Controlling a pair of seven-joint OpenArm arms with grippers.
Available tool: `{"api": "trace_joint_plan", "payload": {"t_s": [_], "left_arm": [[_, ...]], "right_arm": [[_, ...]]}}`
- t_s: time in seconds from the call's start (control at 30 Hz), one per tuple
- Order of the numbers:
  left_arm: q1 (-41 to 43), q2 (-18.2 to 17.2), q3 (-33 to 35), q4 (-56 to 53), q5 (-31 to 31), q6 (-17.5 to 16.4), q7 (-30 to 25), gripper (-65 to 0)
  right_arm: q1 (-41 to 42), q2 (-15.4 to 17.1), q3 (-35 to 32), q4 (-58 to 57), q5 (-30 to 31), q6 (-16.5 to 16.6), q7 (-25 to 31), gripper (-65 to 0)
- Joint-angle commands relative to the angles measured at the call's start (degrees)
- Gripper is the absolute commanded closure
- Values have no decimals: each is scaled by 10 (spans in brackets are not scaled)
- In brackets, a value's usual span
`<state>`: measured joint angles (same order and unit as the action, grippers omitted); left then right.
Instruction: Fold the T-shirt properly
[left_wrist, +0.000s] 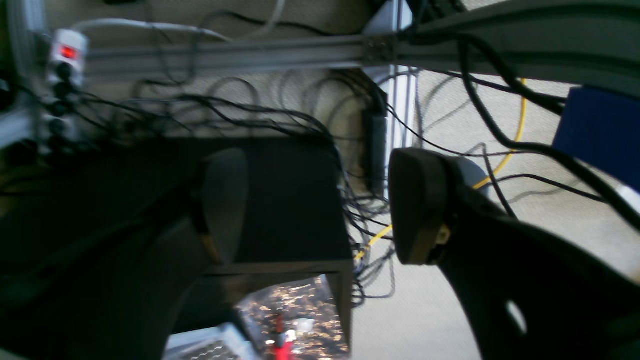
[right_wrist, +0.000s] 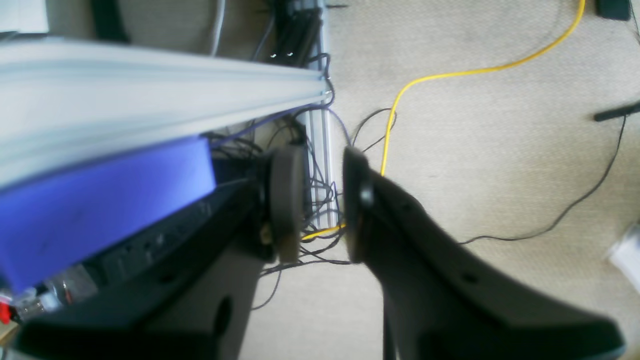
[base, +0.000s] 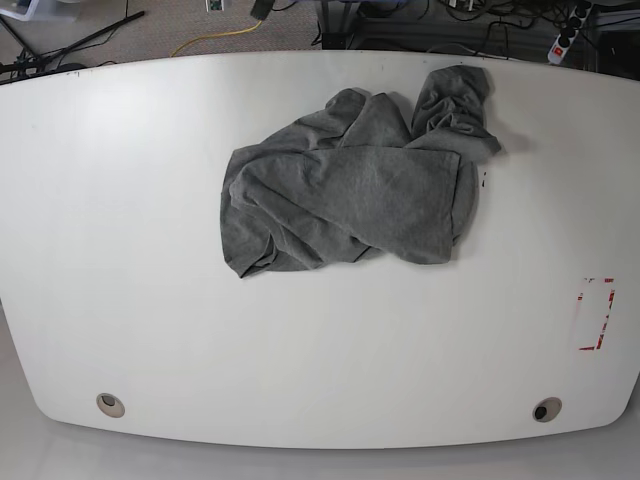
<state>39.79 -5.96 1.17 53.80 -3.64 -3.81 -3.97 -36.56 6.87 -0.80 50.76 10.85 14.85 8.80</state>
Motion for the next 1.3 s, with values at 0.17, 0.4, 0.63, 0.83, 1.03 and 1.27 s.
{"api": "trace_joint_plan", "payload": {"t_s": [0.17, 0.4, 0.63, 0.83, 1.03, 1.27], "left_arm": [[123, -30, -15, 162, -2, -2, -5, -399], [204, -31, -67, 285, -2, -3, -5, -399], [250, -32, -97, 364, -2, -4, -5, -399], [298, -34, -98, 440, -2, -4, -6, -399], [334, -31, -98, 514, -2, -4, -6, -399], [352, -31, -98, 564, -2, -3, -6, -399]], "right_arm": [[-101, 5, 2, 141, 6, 2, 7, -130], [-172, 5, 3, 238, 10, 2, 7, -130], [-240, 4, 4, 347, 11, 1, 7, -130], [-302, -6, 39, 444, 11, 1, 7, -130], [-344, -14, 72, 524, 11, 2, 7, -130], [-362, -14, 101, 591, 11, 2, 7, -132]]}}
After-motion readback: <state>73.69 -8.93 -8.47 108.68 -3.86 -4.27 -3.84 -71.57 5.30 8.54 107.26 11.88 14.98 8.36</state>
